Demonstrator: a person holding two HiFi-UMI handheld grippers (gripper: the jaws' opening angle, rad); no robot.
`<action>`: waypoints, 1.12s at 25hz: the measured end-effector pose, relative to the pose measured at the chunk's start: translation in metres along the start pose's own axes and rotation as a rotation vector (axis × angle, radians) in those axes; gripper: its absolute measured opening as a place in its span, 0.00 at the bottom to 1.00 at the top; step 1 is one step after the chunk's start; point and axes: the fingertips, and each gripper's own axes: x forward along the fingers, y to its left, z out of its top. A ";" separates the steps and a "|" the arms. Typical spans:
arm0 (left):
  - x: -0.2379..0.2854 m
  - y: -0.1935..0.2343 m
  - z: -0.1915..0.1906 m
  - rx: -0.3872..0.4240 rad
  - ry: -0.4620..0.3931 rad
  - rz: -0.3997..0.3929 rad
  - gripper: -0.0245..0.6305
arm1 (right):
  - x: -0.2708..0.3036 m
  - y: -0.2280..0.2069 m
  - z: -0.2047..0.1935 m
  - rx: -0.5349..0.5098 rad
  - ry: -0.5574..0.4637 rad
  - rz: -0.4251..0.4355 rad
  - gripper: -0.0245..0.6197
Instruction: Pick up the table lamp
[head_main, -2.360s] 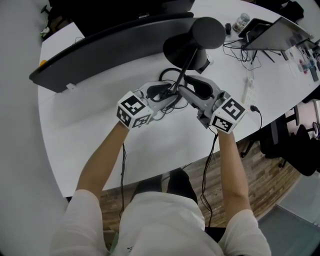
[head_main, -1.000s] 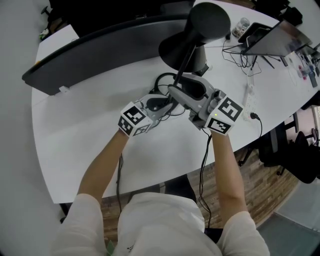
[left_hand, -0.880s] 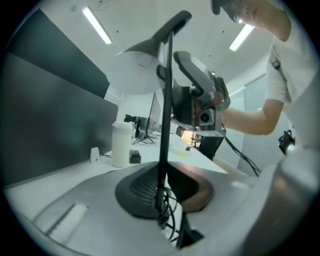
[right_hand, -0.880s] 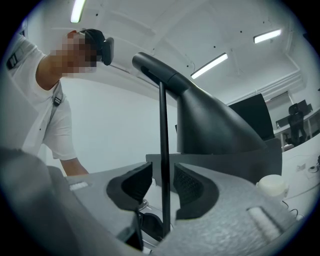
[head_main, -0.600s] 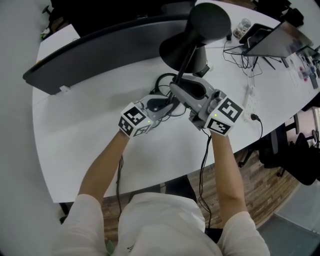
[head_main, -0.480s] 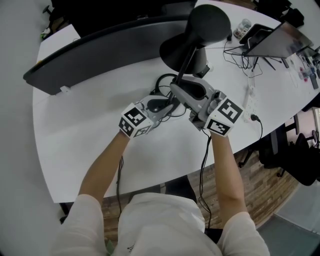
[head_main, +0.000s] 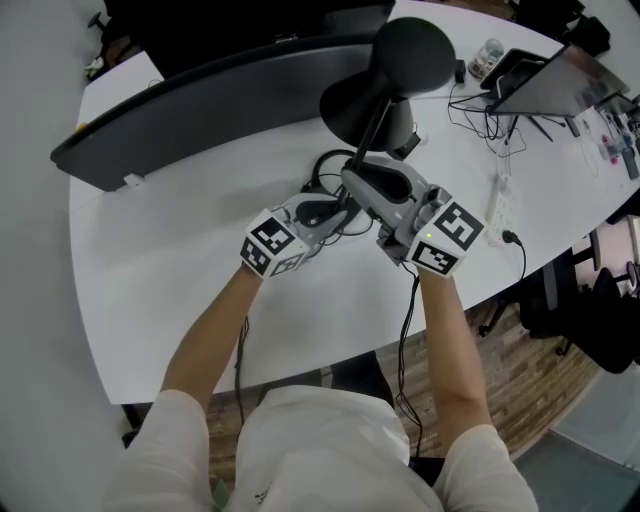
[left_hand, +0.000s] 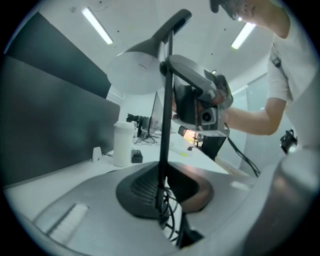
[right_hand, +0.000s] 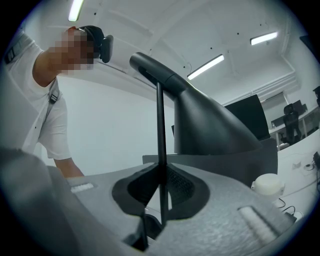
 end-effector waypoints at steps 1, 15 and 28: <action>0.000 -0.001 0.001 0.001 0.001 0.001 0.11 | -0.001 -0.001 0.001 0.003 -0.002 -0.001 0.10; -0.002 -0.014 0.026 -0.006 0.003 0.019 0.11 | -0.014 -0.001 0.027 0.031 -0.024 0.040 0.09; -0.005 -0.042 0.085 -0.014 -0.023 0.065 0.11 | -0.032 0.016 0.088 0.001 -0.033 0.109 0.09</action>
